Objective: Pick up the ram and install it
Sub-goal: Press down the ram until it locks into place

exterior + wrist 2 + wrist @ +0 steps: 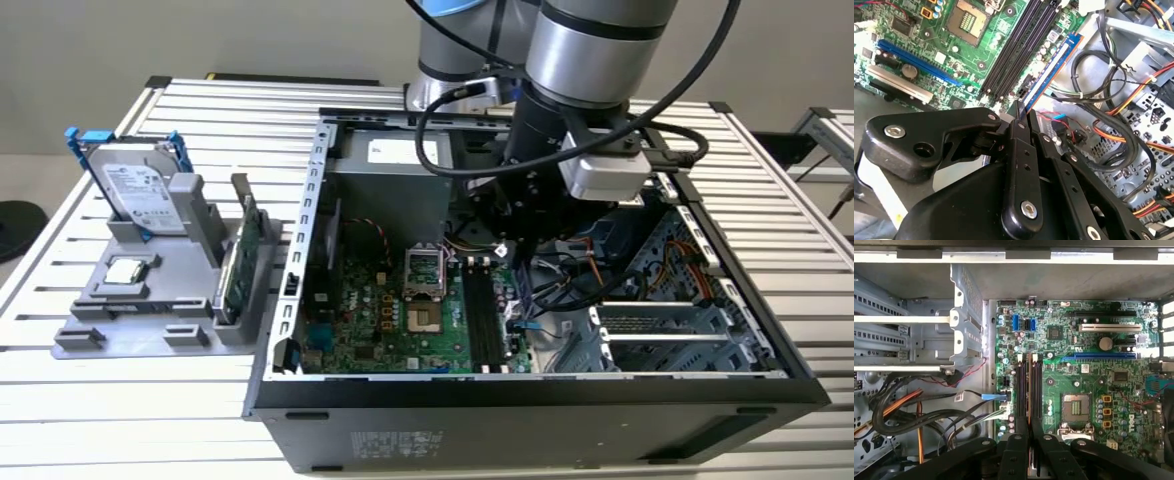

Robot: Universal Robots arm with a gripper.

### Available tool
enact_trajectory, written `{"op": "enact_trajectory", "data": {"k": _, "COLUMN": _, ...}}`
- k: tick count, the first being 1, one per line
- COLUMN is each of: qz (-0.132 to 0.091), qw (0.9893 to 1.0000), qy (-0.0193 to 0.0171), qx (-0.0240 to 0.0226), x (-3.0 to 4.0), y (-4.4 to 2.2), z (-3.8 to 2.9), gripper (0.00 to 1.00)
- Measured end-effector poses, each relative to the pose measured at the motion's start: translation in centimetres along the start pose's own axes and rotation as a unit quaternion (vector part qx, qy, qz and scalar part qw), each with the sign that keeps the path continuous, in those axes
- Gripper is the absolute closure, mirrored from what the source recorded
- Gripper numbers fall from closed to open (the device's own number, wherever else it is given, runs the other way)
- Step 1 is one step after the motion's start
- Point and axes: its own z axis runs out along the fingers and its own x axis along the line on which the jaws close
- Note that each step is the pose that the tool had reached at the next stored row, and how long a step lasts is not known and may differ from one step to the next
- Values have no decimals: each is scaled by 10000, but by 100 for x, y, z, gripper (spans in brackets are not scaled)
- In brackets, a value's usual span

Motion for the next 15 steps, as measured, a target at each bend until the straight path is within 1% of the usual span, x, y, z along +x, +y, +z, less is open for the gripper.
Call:
{"op": "enact_trajectory", "data": {"k": 3, "qz": -50, "qw": 10000, "qy": -2, "qx": -1, "x": 19, "y": -6, "z": 44, "gripper": 100}}
{"op": "enact_trajectory", "data": {"k": 10, "qz": -136, "qw": 9999, "qy": 4, "qx": -1, "x": 21, "y": -16, "z": 164, "gripper": 100}}
{"op": "enact_trajectory", "data": {"k": 15, "qz": -155, "qw": 9999, "qy": 5, "qx": -3, "x": 22, "y": -23, "z": 254, "gripper": 100}}
